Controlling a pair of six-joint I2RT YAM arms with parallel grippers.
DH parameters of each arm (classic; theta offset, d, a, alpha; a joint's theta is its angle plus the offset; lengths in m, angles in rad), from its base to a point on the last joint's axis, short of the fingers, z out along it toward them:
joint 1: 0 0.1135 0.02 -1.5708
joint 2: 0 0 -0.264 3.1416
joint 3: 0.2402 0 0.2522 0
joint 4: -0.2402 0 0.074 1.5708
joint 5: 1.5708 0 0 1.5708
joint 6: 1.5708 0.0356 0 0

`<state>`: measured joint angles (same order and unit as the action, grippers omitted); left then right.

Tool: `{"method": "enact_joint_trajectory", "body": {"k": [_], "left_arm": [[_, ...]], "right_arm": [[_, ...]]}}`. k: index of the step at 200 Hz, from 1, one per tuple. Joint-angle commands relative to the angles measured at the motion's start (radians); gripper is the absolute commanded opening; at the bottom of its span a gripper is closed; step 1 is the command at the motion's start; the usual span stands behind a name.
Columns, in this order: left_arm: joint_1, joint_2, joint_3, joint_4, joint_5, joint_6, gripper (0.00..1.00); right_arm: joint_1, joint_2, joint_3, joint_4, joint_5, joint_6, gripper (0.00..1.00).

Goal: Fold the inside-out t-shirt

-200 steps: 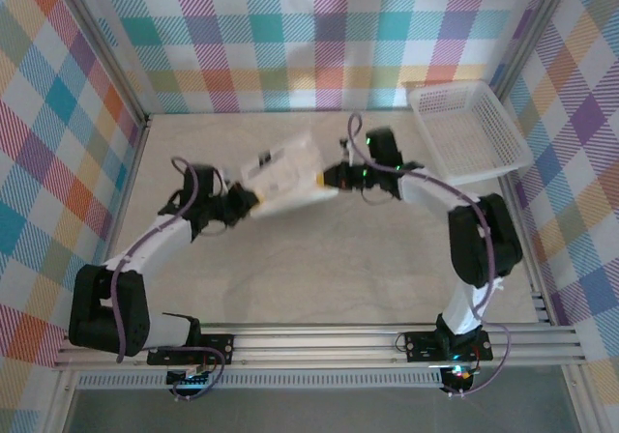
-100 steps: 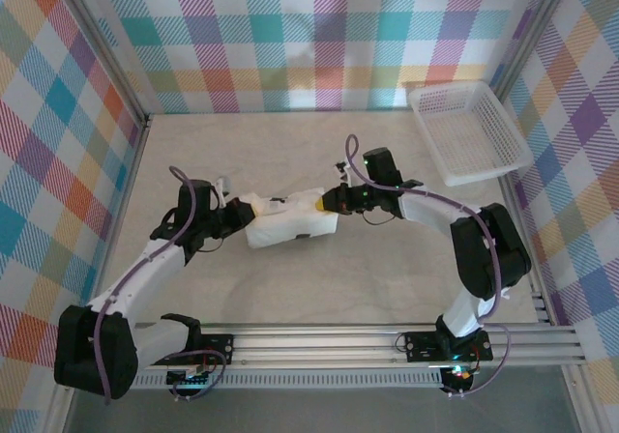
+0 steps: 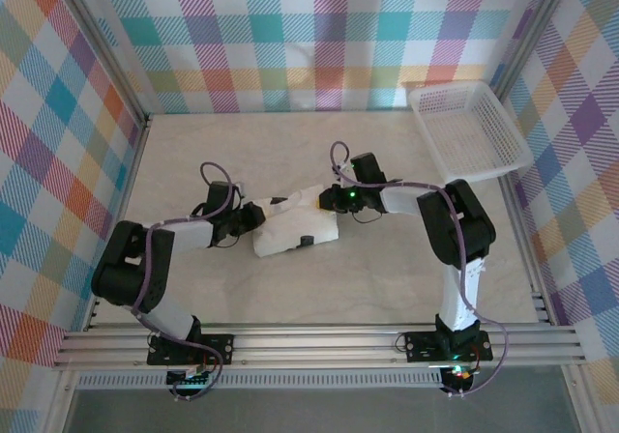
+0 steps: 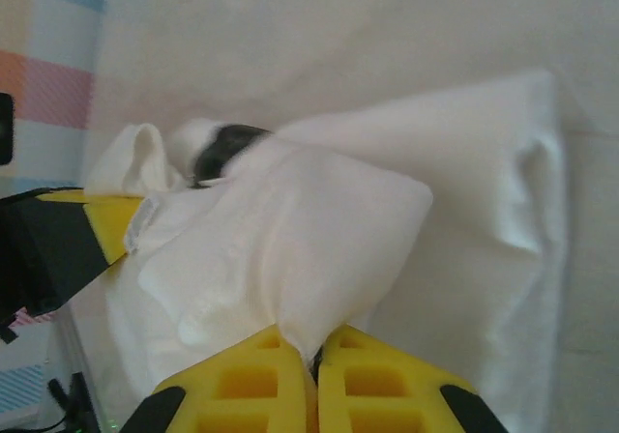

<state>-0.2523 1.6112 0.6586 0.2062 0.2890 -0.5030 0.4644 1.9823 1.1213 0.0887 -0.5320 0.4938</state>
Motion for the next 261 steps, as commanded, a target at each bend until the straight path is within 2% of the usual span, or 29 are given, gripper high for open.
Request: {"method": "enact_joint_trajectory", "body": {"k": [1,30,52,67,81,106,135,154,169,188,201,229,261], "left_arm": [[-0.007,-0.016,0.010,0.076,-0.031,-0.015,0.29],[-0.007,-0.119,0.063,-0.101,-0.059,0.011,0.49],[-0.006,-0.273,0.096,-0.269,-0.124,0.030,0.60],[-0.007,-0.364,0.112,-0.364,-0.139,0.034,0.64],[-0.013,-0.420,0.106,-0.399,-0.101,0.013,0.65],[-0.071,-0.447,0.074,-0.435,-0.096,-0.041,0.66],[-0.118,-0.439,0.028,-0.463,-0.144,-0.060,0.69],[-0.118,-0.454,0.032,-0.501,-0.149,-0.052,0.73],[-0.119,-0.506,0.043,-0.528,-0.180,-0.032,0.77],[-0.118,-0.597,0.049,-0.540,-0.246,-0.007,0.92],[-0.118,-0.646,0.051,-0.554,-0.280,0.006,1.00],[-0.118,-0.697,0.050,-0.575,-0.288,0.005,1.00],[-0.119,-0.740,0.050,-0.608,-0.315,-0.022,1.00]], "right_arm": [[-0.005,-0.022,-0.011,0.014,0.025,-0.020,0.34],[-0.007,-0.142,0.002,-0.117,0.116,-0.040,0.52],[-0.006,-0.251,-0.011,-0.197,0.197,-0.044,0.58],[0.012,-0.313,-0.051,-0.195,0.205,-0.021,0.59],[0.074,-0.342,-0.073,-0.207,0.238,-0.028,0.59],[0.184,-0.283,-0.107,-0.190,0.270,-0.060,0.58],[0.197,-0.145,-0.102,-0.212,0.286,-0.030,0.54],[0.204,-0.179,-0.083,-0.236,0.270,-0.015,0.55],[0.180,-0.262,-0.138,-0.186,0.306,0.116,0.58],[0.138,-0.354,-0.256,-0.045,0.354,0.357,0.60],[0.143,-0.373,-0.282,-0.029,0.401,0.463,0.60],[0.168,-0.307,-0.243,-0.064,0.368,0.635,0.59],[0.259,-0.136,-0.122,0.018,0.312,0.840,0.46]]}}
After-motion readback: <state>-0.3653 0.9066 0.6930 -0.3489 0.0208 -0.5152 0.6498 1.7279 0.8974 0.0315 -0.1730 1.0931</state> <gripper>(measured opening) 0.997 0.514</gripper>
